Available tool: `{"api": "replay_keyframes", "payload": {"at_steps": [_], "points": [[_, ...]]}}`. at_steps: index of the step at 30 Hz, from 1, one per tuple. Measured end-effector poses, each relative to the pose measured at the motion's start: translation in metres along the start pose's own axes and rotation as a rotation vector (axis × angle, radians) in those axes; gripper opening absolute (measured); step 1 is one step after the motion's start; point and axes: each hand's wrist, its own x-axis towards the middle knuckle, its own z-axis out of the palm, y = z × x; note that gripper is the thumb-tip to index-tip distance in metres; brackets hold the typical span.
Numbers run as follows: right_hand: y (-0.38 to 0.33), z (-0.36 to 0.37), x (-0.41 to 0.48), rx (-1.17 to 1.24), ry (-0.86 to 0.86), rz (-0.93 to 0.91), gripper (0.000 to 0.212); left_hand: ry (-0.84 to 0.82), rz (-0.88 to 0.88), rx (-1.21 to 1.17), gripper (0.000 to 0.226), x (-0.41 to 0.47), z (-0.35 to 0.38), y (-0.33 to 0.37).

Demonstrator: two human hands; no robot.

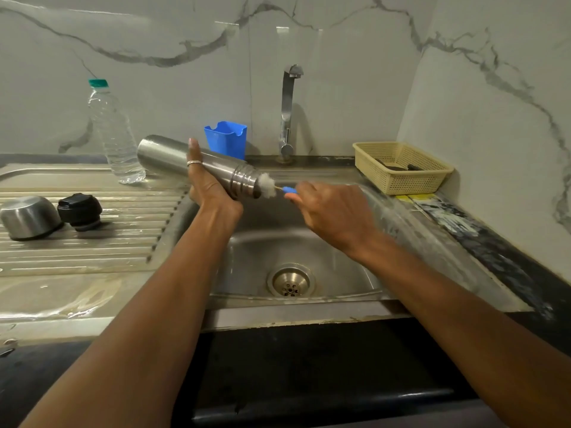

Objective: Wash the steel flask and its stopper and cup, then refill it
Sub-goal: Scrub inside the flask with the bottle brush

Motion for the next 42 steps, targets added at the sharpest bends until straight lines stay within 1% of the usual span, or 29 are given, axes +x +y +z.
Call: {"api": "replay_keyframes", "payload": {"at_steps": [2,4,5,7,8,9,10,11,12,13,15,18,20,22,24,25,26,27,28,31,32,34,35,36,37,39,40,41,42], "points": [[-0.010,-0.001,0.007,-0.111,0.063,-0.085,0.034,-0.014,-0.029,0.054,0.104,-0.007,0.003,-0.006],[-0.021,-0.008,0.008,-0.057,-0.004,-0.017,0.032,-0.010,-0.057,0.048,0.112,-0.011,0.005,-0.011],[-0.022,-0.012,0.009,0.143,-0.132,0.120,0.035,-0.003,-0.069,0.046,0.114,-0.011,0.006,-0.012],[-0.019,-0.022,0.014,0.867,-0.482,0.593,0.044,-0.007,-0.051,0.048,0.110,-0.009,0.005,-0.010],[-0.015,-0.027,0.014,1.124,-0.591,0.773,0.047,-0.031,-0.036,0.052,0.104,-0.011,0.005,-0.008],[-0.011,-0.029,0.013,1.186,-0.605,0.807,0.048,-0.060,-0.021,0.052,0.095,-0.012,0.005,-0.005],[-0.007,-0.027,0.012,1.063,-0.559,0.723,0.049,-0.082,-0.007,0.037,0.085,-0.013,0.005,-0.003],[-0.003,-0.025,0.009,0.768,-0.446,0.557,0.049,-0.093,0.001,0.015,0.076,-0.012,0.005,-0.002],[0.003,-0.021,0.005,0.433,-0.274,0.376,0.048,-0.088,-0.002,0.014,0.070,-0.011,0.004,-0.002],[0.008,-0.019,0.003,0.180,-0.123,0.255,0.045,-0.079,-0.012,0.027,0.066,-0.011,0.004,-0.003],[0.011,-0.016,0.005,-0.033,0.053,0.134,0.034,-0.069,-0.048,0.058,0.062,-0.013,0.006,-0.003],[0.005,-0.006,0.007,-0.004,0.046,0.074,0.021,-0.107,-0.095,0.072,0.055,-0.014,0.007,-0.002],[-0.001,-0.005,0.006,0.085,-0.033,0.131,0.022,-0.175,-0.106,0.068,0.054,-0.016,0.009,-0.002],[-0.005,-0.010,0.010,0.343,-0.197,0.266,0.033,-0.232,-0.104,0.071,0.054,-0.015,0.009,-0.003],[-0.001,-0.018,0.012,0.779,-0.419,0.525,0.042,-0.253,-0.127,0.098,0.047,-0.016,0.010,-0.001],[0.001,-0.023,0.013,0.952,-0.497,0.648,0.043,-0.265,-0.139,0.112,0.049,-0.016,0.010,0.000],[0.004,-0.026,0.013,1.015,-0.522,0.697,0.044,-0.268,-0.156,0.134,0.058,-0.018,0.010,0.002],[0.009,-0.026,0.012,0.939,-0.483,0.658,0.045,-0.271,-0.180,0.155,0.066,-0.018,0.010,0.002],[0.015,-0.023,0.010,0.760,-0.389,0.556,0.045,-0.272,-0.197,0.174,0.066,-0.020,0.011,0.003],[0.028,-0.012,0.001,0.245,-0.031,0.265,0.034,-0.274,-0.182,0.213,0.047,-0.021,0.012,-0.001],[0.027,-0.012,0.000,0.109,0.037,0.224,0.027,-0.264,-0.174,0.224,0.048,-0.022,0.012,-0.003],[0.021,-0.011,-0.002,-0.003,0.043,0.161,0.024,-0.252,-0.157,0.229,0.051,-0.023,0.014,-0.004],[0.016,-0.011,-0.002,0.037,-0.004,0.157,0.027,-0.254,-0.154,0.230,0.047,-0.023,0.014,-0.004],[0.011,-0.015,0.001,0.162,-0.089,0.218,0.032,-0.256,-0.156,0.233,0.041,-0.021,0.013,-0.003],[0.007,-0.020,0.005,0.393,-0.234,0.348,0.037,-0.256,-0.155,0.235,0.035,-0.021,0.013,-0.002],[0.000,-0.032,0.013,1.073,-0.517,0.769,0.044,-0.239,-0.148,0.216,0.030,-0.022,0.014,0.001],[0.000,-0.036,0.014,1.322,-0.583,0.919,0.045,-0.234,-0.149,0.198,0.031,-0.022,0.015,0.002],[0.002,-0.037,0.015,1.402,-0.594,0.964,0.045,-0.229,-0.152,0.175,0.032,-0.023,0.016,0.002],[0.004,-0.037,0.014,1.329,-0.588,0.924,0.046,-0.217,-0.152,0.160,0.034,-0.023,0.016,0.002]]}}
